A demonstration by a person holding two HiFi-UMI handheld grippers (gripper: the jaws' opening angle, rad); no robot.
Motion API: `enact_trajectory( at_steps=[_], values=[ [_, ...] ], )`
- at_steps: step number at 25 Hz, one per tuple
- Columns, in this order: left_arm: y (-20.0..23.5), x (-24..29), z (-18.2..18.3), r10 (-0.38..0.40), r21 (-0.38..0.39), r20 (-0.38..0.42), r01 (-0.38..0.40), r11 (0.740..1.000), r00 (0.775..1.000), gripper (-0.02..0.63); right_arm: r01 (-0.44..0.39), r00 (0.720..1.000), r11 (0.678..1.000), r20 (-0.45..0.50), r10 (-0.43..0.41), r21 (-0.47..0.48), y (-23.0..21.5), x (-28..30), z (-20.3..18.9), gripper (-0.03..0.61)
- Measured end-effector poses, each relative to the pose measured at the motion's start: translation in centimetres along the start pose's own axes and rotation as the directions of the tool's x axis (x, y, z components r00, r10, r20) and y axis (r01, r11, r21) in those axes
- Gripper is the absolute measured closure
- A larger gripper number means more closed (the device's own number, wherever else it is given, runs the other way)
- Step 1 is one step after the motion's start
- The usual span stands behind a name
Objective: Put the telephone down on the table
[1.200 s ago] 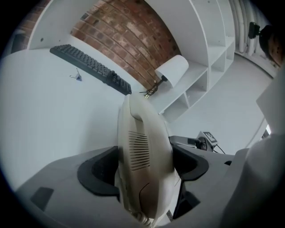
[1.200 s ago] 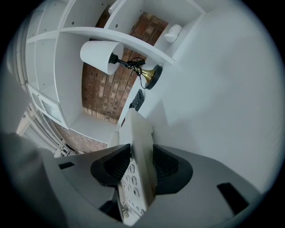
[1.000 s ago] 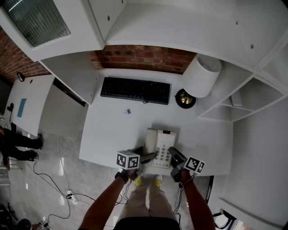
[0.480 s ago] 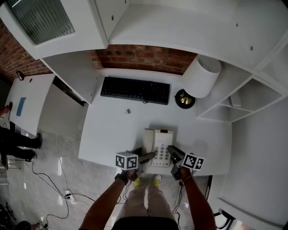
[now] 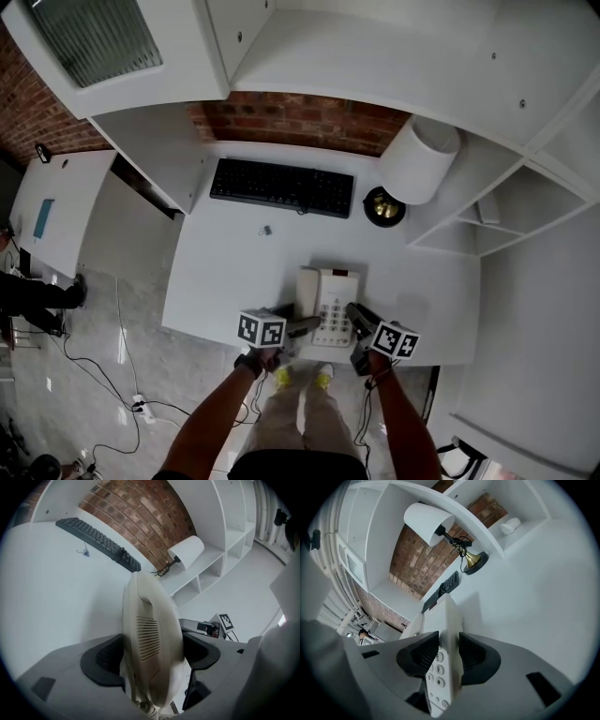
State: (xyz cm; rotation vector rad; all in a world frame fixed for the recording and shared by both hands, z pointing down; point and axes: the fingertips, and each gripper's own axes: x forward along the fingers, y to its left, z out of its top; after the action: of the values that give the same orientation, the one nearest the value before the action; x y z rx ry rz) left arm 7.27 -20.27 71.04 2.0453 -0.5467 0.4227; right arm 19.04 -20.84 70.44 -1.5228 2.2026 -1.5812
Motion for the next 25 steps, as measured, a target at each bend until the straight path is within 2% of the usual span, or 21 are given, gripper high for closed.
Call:
enact_trajectory(
  at_steps=[5, 14, 25],
  values=[
    [-0.1, 0.3, 0.0, -0.021, 0.016, -0.032, 0.021, 1.000, 0.999, 0.216, 0.023, 0.999, 0.999, 0.040, -0.024, 0.043, -0.1, -0.2, 0.0, 0.448],
    [-0.1, 0.5, 0.1, -0.029, 0.035, -0.045, 0.031, 0.999, 0.999, 0.215, 0.040, 0.998, 0.997, 0.050, -0.043, 0.066, -0.2, -0.5, -0.3, 0.453],
    [0.0, -1.3, 0.3, -0.020, 0.038, 0.031, 0.019, 0.999, 0.999, 0.219, 0.038, 0.999, 0.999, 0.040, -0.038, 0.000, 0.1, -0.7, -0.3, 0.451]
  ],
)
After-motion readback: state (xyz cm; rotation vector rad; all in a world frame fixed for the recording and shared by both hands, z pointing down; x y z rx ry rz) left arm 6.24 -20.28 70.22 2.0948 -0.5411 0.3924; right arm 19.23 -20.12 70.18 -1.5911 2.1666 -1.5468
